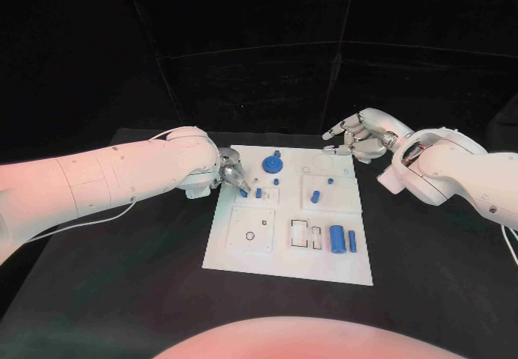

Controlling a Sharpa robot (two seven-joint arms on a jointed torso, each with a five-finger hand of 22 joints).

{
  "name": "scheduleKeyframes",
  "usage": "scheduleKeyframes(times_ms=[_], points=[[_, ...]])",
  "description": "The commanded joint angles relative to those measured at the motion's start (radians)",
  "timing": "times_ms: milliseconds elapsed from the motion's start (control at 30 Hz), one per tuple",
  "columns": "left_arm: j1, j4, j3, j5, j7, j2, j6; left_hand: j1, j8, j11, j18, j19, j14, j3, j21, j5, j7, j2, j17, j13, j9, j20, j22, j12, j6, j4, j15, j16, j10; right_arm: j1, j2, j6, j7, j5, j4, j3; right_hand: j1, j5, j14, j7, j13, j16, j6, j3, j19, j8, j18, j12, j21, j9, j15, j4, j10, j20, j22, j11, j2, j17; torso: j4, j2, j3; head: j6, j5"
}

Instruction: Assemble the parts on the task board

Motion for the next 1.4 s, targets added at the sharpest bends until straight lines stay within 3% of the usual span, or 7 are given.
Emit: scheduleKeyframes(times_ms=[33,367,867,1200,1400], points=[[-0.001,-0.002,-0.002,0.017,-0.009,0.004,0.019,-0.017,0.007,-0.004,-0.002,0.006,0.106,-0.014,-0.001,0.002,-0.003,-0.004,0.263,0.002,0.001,-0.005,0.003,0.002,0.014,0.011,-0.003,0.006,0.002,0.002,0.0,-0.002,0.008,-0.001,0.002,0.001,-0.002,0.006,0.024,-0.001,0.002,-0.006,-0.006,-0.004,0.001,0.005,0.009,0.005,-0.004,-0.001,-0.006,-0.004,-0.005,-0.001,-0.001,-0.002,0.01,0.001,0.0,0.0,-0.0001,-0.002,-0.001],[-0.001,-0.01,-0.006,0.018,-0.011,0.008,0.014,-0.042,0.015,-0.008,-0.003,0.008,0.106,-0.049,0.001,0.001,-0.007,-0.018,0.263,0.005,0.005,-0.009,0.007,0.005,0.025,0.026,-0.007,0.006,0.004,0.002,0.001,-0.003,0.01,-0.001,0.001,0.001,-0.002,0.006,0.024,-0.001,-0.002,-0.008,-0.006,-0.005,0.001,0.005,0.009,0.002,-0.005,-0.001,-0.007,-0.004,-0.008,-0.001,-0.002,-0.002,0.011,0.0,0.001,0.0,0.0002,-0.004,-0.003],[-0.001,-0.026,-0.007,0.023,-0.012,0.011,-0.015,-0.12,0.024,-0.005,-0.004,0.009,0.106,-0.197,-0.001,0.001,-0.003,-0.049,0.263,0.005,0.013,-0.01,0.008,0.007,0.027,0.086,-0.006,0.006,0.003,0.002,0.002,-0.006,0.012,-0.001,0.0,0.001,-0.003,0.006,0.023,-0.001,-0.005,-0.011,-0.007,-0.005,-0.001,0.005,0.01,-0.001,-0.008,-0.001,-0.007,-0.004,-0.01,-0.001,-0.007,-0.002,0.01,-0.004,-0.0001,0.0,0.0,-0.003,-0.002],[-0.001,-0.021,-0.007,0.038,0.023,-0.004,-0.101,-0.131,0.02,-0.003,-0.001,0.004,0.104,-0.318,-0.014,0.002,-0.001,-0.052,0.258,-0.01,0.015,-0.011,-0.004,-0.003,0.005,0.13,-0.006,0.004,-0.01,0.002,0.002,-0.007,0.013,-0.001,-0.001,0.001,-0.003,0.006,0.023,-0.001,-0.005,-0.011,-0.007,-0.005,-0.001,0.005,0.01,-0.001,-0.008,-0.001,-0.007,-0.004,-0.01,-0.001,-0.007,-0.002,0.01,-0.004,0.0004,-0.001,0.0,0.0,-0.004],[-0.001,-0.012,-0.006,0.083,0.094,-0.017,-0.189,-0.122,0.019,0.0,0.003,-0.004,0.101,-0.362,-0.029,0.001,0.003,-0.049,0.246,-0.041,0.016,-0.01,-0.021,-0.026,-0.009,0.147,-0.005,-0.002,-0.029,0.002,0.002,-0.008,0.014,-0.001,-0.002,0.001,-0.003,0.006,0.023,-0.001,-0.005,-0.011,-0.007,-0.005,-0.001,0.005,0.01,-0.001,-0.008,-0.001,-0.007,-0.004,-0.01,-0.001,-0.007,-0.002,0.01,-0.004,0.0006,-0.001,-0.0002,0.0,-0.005]])
